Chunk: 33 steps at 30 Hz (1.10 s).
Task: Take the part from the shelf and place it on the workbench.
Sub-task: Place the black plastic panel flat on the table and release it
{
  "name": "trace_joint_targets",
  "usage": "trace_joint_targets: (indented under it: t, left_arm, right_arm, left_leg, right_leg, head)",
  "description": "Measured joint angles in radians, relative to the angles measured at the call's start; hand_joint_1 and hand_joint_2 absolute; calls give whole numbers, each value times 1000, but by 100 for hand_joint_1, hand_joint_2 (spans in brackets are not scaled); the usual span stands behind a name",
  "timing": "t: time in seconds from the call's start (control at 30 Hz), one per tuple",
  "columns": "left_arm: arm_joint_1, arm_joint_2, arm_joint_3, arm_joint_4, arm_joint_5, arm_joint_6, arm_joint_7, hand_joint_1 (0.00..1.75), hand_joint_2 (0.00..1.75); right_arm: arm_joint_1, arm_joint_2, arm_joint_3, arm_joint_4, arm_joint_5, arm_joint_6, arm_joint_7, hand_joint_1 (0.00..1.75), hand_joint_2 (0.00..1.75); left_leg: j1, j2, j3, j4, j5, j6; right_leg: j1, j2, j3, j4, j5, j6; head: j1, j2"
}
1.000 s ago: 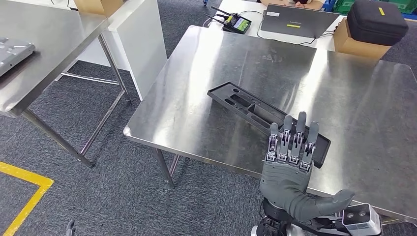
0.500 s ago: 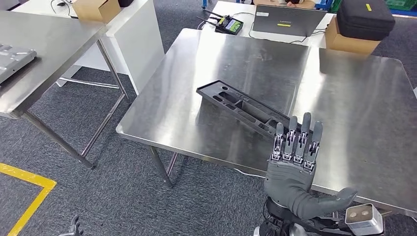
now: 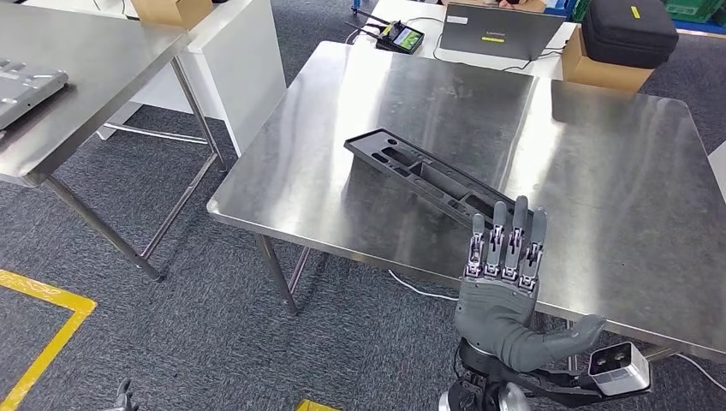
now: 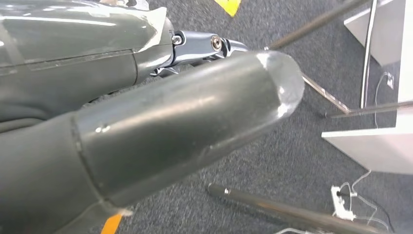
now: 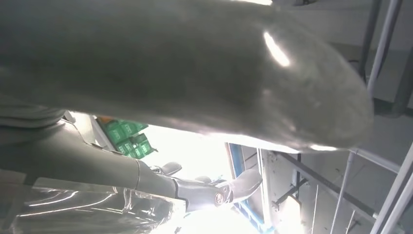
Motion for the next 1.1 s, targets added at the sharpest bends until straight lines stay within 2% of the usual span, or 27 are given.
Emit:
trace_joint_targets:
  t: [0.03, 0.07, 0.13, 0.17, 0.2, 0.23, 0.27, 0.33, 0.37, 0.4, 0.43, 0.47, 0.5, 0.53, 0.57, 0.63, 0.67, 0.7, 0.73, 0.8, 0.83, 0.87, 0.9, 0.97, 1.0, 1.03, 1.1]
  left_arm:
    - [0, -1, 0, 0, -1, 1, 0, 0, 0]
    - [0, -2, 0, 0, -2, 2, 0, 0, 0]
    - [2, -4, 0, 1, -2, 4, 0, 0, 0]
    - [3, -5, -1, 2, -3, 5, 0, 0, 0]
    - [4, -6, -2, 3, -3, 6, 0, 0, 0]
    - [4, -7, -3, 4, -3, 7, 0, 0, 0]
    - [3, -8, -5, 5, -3, 8, 0, 0, 0]
    - [3, -9, -7, 8, -2, 11, 0, 0, 0]
    - [3, -9, -8, 9, -1, 13, 0, 0, 0]
    - [3, -9, -10, 11, -1, 16, 0, 0, 0]
    - [2, -9, -13, 12, 0, 20, 0, 0, 0]
    - [2, -9, -16, 13, 0, 23, 0, 0, 0]
    - [3, -10, -18, 14, 0, 26, 0, 0, 0]
    - [4, -10, -20, 15, 1, 28, 0, 0, 0]
    - [5, -10, -23, 16, 1, 27, 0, 0, 0]
    - [6, -11, -26, 19, 4, 19, 0, 0, 0]
    - [6, -11, -28, 21, 5, 14, 0, 0, 0]
    - [6, -10, -28, 23, 7, 10, 0, 0, 0]
    - [7, -10, -29, 25, 8, 8, 0, 0, 0]
    - [7, -10, -29, 27, 9, 5, 0, 0, 0]
    - [6, -9, -29, 28, 9, 5, 0, 0, 0]
    - [4, -9, -30, 28, 9, 5, 0, 0, 0]
    - [3, -9, -30, 28, 9, 4, 0, 0, 0]
    - [3, -8, -30, 28, 9, 4, 0, 0, 0]
    - [3, -8, -30, 28, 9, 4, 0, 0, 0]
    - [3, -8, -30, 28, 9, 4, 0, 0, 0]
    - [2, -8, -30, 28, 9, 4, 0, 0, 0]
  right_arm:
    - [-1, -1, -1, 3, -1, -4, 1, 0, 0]
    - [-1, -3, -2, 8, -2, -8, 2, 0, 0]
    - [-1, -10, -9, 21, -6, -16, 5, 0, 0]
    - [0, -14, -14, 29, -10, -20, 6, 0, 0]
    - [0, -18, -19, 37, -13, -24, 7, 0, 0]
    - [0, -22, -22, 44, -15, -28, 7, 0, 0]
    - [0, -25, -24, 50, -15, -32, 8, 0, 0]
    - [-4, -29, -26, 66, 2, -57, 13, 0, 0]
    - [-8, -32, -28, 79, 21, -78, 17, 0, 0]
    - [-13, -35, -30, 97, 50, -107, 21, 0, 0]
    - [-18, -39, -32, 122, 89, -142, 24, 0, 0]
    - [-23, -43, -34, 153, 137, -186, 27, 0, 0]
    - [-29, -48, -36, 192, 190, -236, 30, 0, 0]
    - [-38, -53, -39, 241, 242, -288, 31, 0, 0]
    - [-53, -59, -45, 303, 282, -334, 29, 0, 0]
    - [-91, -76, -64, 473, 343, -427, 12, 0, 0]
    - [-107, -86, -75, 565, 365, -470, 1, 0, 0]
    - [-115, -96, -86, 649, 384, -506, -8, 0, 0]
    - [-119, -104, -93, 716, 397, -528, -15, 0, 0]
    - [-129, -115, -101, 812, 409, -543, -22, 0, 0]
    - [-137, -118, -102, 846, 411, -546, -24, 0, 0]
    - [-145, -120, -104, 875, 412, -548, -26, 0, 0]
    - [-152, -122, -106, 900, 413, -549, -26, 0, 0]
    - [-162, -126, -111, 938, 414, -550, -27, 0, 0]
    - [-165, -127, -113, 952, 415, -551, -28, 0, 0]
    - [-166, -129, -114, 963, 415, -551, -28, 0, 0]
    - [-169, -133, -116, 982, 416, -551, -28, 0, 0]
  left_leg:
    - [2, 3, -8, -6, 11, 6]
    - [5, 5, -19, -11, 23, 10]
    - [4, 7, -44, -11, 41, 14]
    - [4, 9, -57, -10, 51, 12]
    - [4, 10, -71, -10, 60, 10]
    - [4, 10, -83, -10, 70, 8]
    - [5, 10, -93, -9, 79, 4]
    - [3, 10, -109, -5, 95, -7]
    - [1, 10, -113, -3, 103, -13]
    - [-1, 11, -118, -1, 112, -19]
    - [-2, 11, -121, 0, 120, -23]
    - [1, 10, -123, 2, 124, -28]
    - [5, 8, -129, 10, 115, -32]
    - [9, 7, -138, 34, 88, -36]
    - [12, 5, -154, 78, 44, -40]
    - [14, 2, -188, 204, -50, -45]
    - [15, 1, -197, 258, -73, -46]
    - [15, 0, -194, 286, -73, -47]
    - [16, 0, -175, 279, -53, -46]
    - [16, -1, -91, 181, -7, -40]
    - [15, -3, -44, 114, 0, -36]
    - [13, -5, -9, 63, -2, -32]
    - [9, -7, 10, 30, -10, -29]
    - [6, -6, 8, 10, -9, -18]
    - [6, -4, 1, 6, -2, -10]
    - [7, -1, -9, 3, 8, 0]
    - [5, 2, -35, 0, 32, 15]
  right_leg:
    - [1, 1, -16, 31, -26, -1]
    - [0, 1, -38, 80, -63, -6]
    - [-5, 1, -79, 206, -136, -10]
    - [-8, 1, -87, 251, -153, -6]
    - [-11, 1, -80, 269, -154, 2]
    - [-15, 1, -56, 250, -140, 12]
    - [-18, 1, -15, 200, -120, 21]
    - [-20, 1, 94, 47, -96, 31]
    - [-17, 2, 131, -13, -95, 30]
    - [-14, 3, 151, -50, -96, 25]
    - [-10, 4, 153, -63, -94, 19]
    - [-16, 4, 144, -61, -89, 10]
    - [-19, 1, 139, -60, -81, 0]
    - [-22, -1, 132, -60, -72, -11]
    - [-24, -4, 123, -60, -62, -23]
    - [-16, -7, 101, -60, -43, -36]
    - [-12, -9, 91, -59, -33, -37]
    - [-9, -12, 80, -58, -23, -36]
    - [-7, -14, 67, -56, -14, -34]
    - [-7, -14, 41, -46, 1, -27]
    - [-5, -13, 29, -40, 7, -22]
    - [-4, -13, 22, -36, 13, -16]
    - [-4, -13, 17, -33, 18, -9]
    - [-3, -14, 6, -31, 31, 4]
    - [-2, -13, -3, -23, 27, 8]
    - [-2, -12, -17, -3, 7, 7]
    - [-4, -9, -57, 93, -74, -3]
  head:
    - [2, 0]
    - [5, 0]
    - [9, 0]
    - [9, 0]
    - [10, 0]
    - [10, 0]
    - [10, 0]
    - [11, 0]
    - [10, 0]
    - [9, 0]
    - [7, 0]
    - [4, 0]
    - [3, 0]
    - [1, 0]
    - [-1, 0]
    - [-5, 0]
    - [-5, 0]
    - [-5, 0]
    - [-5, 0]
    - [-6, 0]
    - [-6, 0]
    - [-5, 0]
    - [-6, 0]
    - [-5, 0]
    - [-5, 0]
    - [-3, 0]
    - [1, 0]
